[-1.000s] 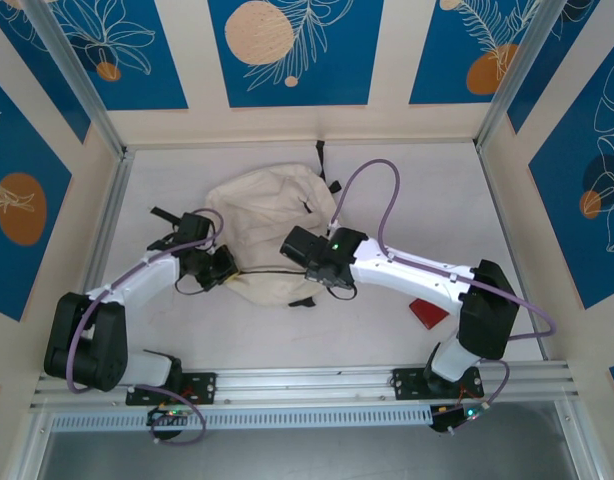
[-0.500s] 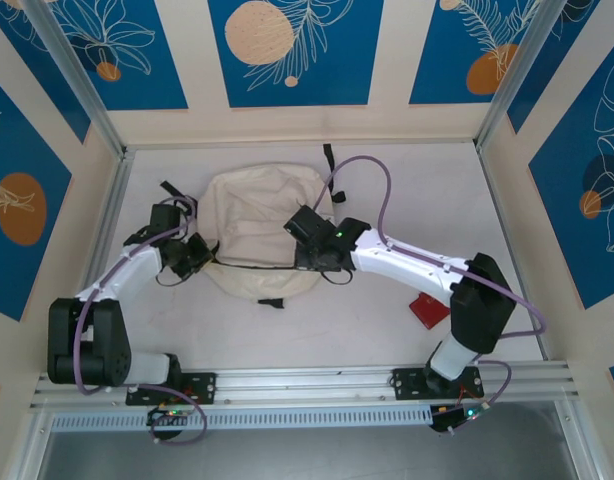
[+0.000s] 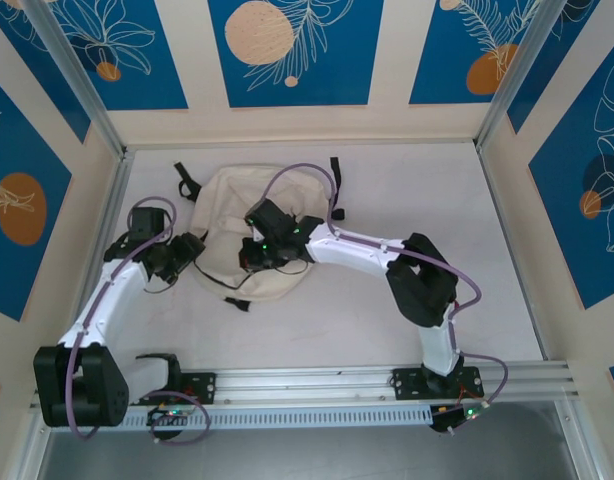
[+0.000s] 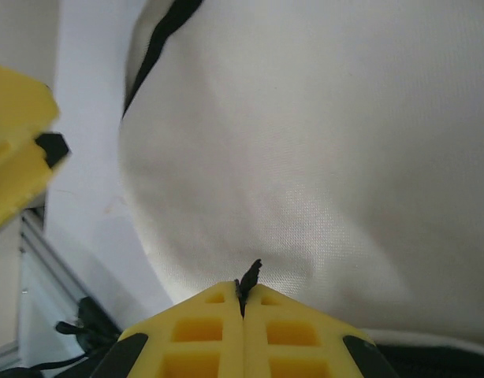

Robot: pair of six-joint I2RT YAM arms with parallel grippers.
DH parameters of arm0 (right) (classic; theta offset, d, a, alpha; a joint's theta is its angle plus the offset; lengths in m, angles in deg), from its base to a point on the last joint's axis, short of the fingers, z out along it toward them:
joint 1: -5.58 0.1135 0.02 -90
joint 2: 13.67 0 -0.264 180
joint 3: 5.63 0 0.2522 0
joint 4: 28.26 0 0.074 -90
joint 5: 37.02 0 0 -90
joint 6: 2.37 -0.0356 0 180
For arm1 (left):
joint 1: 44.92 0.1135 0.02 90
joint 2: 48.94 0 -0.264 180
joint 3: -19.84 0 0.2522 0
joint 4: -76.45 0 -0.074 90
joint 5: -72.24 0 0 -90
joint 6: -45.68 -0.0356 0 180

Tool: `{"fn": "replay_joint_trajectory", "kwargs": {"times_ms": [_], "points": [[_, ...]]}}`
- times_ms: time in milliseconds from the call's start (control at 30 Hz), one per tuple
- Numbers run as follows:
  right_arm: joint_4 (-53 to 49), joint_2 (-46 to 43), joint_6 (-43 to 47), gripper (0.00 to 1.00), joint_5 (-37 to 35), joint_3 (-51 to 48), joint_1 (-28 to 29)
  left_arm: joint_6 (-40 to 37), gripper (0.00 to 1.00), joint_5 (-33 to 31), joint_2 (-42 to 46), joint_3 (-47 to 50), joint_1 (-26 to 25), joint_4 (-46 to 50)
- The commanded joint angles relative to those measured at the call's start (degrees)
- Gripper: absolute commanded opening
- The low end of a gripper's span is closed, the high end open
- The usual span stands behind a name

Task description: Pack the student bag

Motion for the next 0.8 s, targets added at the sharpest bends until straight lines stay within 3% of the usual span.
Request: {"fn": "replay_joint_trajectory", "kwargs": {"times_ms": [0,200,500,600,667,767], "points": [[3.81,2.33,0.05,0.0,4.77,4.29,0.35,1.88,0.72,1.32,2.34,0.27,0.74,2.78],[2.59,2.26,-0.99,0.0,2.68,4.42,0.45,6.04,0.74,8.31,3.49,4.35,0.75,-0.16],[2.33,-2.62,-2.01,0.0,1.63,-0.51,1.27,8.1,0.72,17.03,-2.66,7.49,-0.17,-9.23],[1.64,-4.16,-2.36,0.0,0.66,-1.79,1.83,8.65,0.63,16.84,-4.36,7.97,-0.7,-11.04],[0.21,-5.21,-2.5,0.0,-1.11,-2.54,2.27,8.66,0.46,15.3,-4.87,8.44,-0.89,-11.57],[-3.5,-6.73,-2.83,0.0,-5.11,-3.74,3.17,8.51,0.32,12.65,-5.13,8.94,-0.9,-11.81]]}}
